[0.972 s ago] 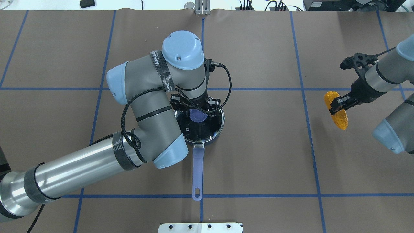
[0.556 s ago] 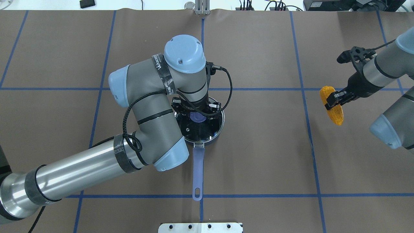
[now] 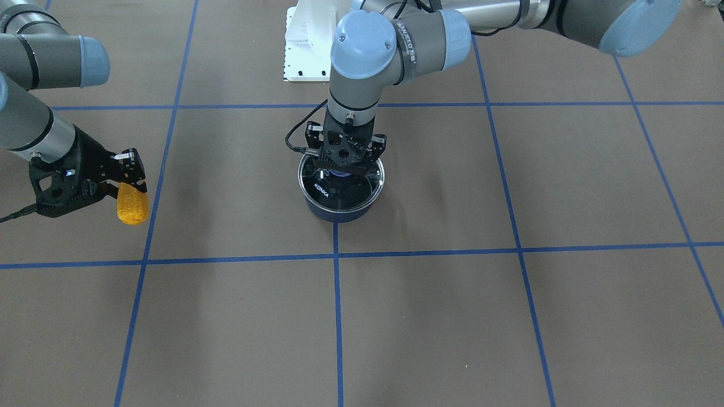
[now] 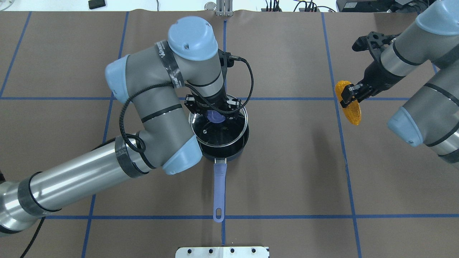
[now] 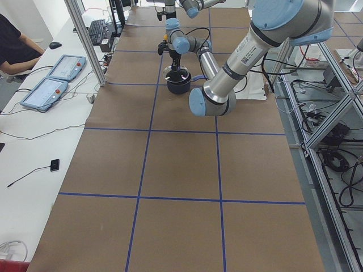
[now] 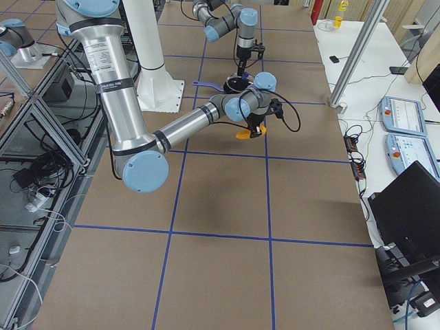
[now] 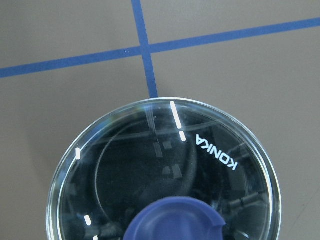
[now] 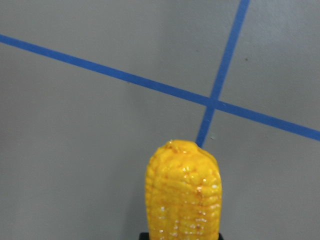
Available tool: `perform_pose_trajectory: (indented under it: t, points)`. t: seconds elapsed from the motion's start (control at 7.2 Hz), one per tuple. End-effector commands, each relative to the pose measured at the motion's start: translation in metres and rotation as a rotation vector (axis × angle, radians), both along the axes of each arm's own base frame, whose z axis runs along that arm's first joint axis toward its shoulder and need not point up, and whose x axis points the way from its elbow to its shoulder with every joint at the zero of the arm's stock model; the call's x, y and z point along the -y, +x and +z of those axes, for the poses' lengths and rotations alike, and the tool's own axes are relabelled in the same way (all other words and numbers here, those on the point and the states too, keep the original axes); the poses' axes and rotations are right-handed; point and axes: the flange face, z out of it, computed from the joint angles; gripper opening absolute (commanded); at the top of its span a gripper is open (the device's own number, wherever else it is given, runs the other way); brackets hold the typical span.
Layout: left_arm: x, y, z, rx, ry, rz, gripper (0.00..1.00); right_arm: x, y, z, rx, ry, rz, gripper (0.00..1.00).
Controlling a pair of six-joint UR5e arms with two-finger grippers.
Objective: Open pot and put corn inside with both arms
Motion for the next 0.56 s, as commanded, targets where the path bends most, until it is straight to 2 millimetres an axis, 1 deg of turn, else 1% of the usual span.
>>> perform_pose_trajectory:
  t: [0.0, 0.14, 0.28, 0.42]
  points:
    - [0.028, -0.061, 0.024, -0.031, 0.016, 0.003, 0.52, -0.003, -0.036, -0.048, 0.019, 0.019, -0.027, 0.30]
    - [0.041, -0.093, 0.048, -0.020, 0.037, -0.018, 0.52, -0.010, -0.058, -0.074, 0.034, -0.001, -0.011, 0.30]
    - [0.053, -0.124, 0.069, -0.010, 0.072, -0.020, 0.52, -0.024, -0.090, -0.100, 0.034, -0.005, 0.004, 0.30]
    - [0.067, -0.160, 0.100, -0.017, 0.073, 0.011, 0.52, -0.044, -0.128, -0.126, 0.029, -0.011, 0.028, 0.30]
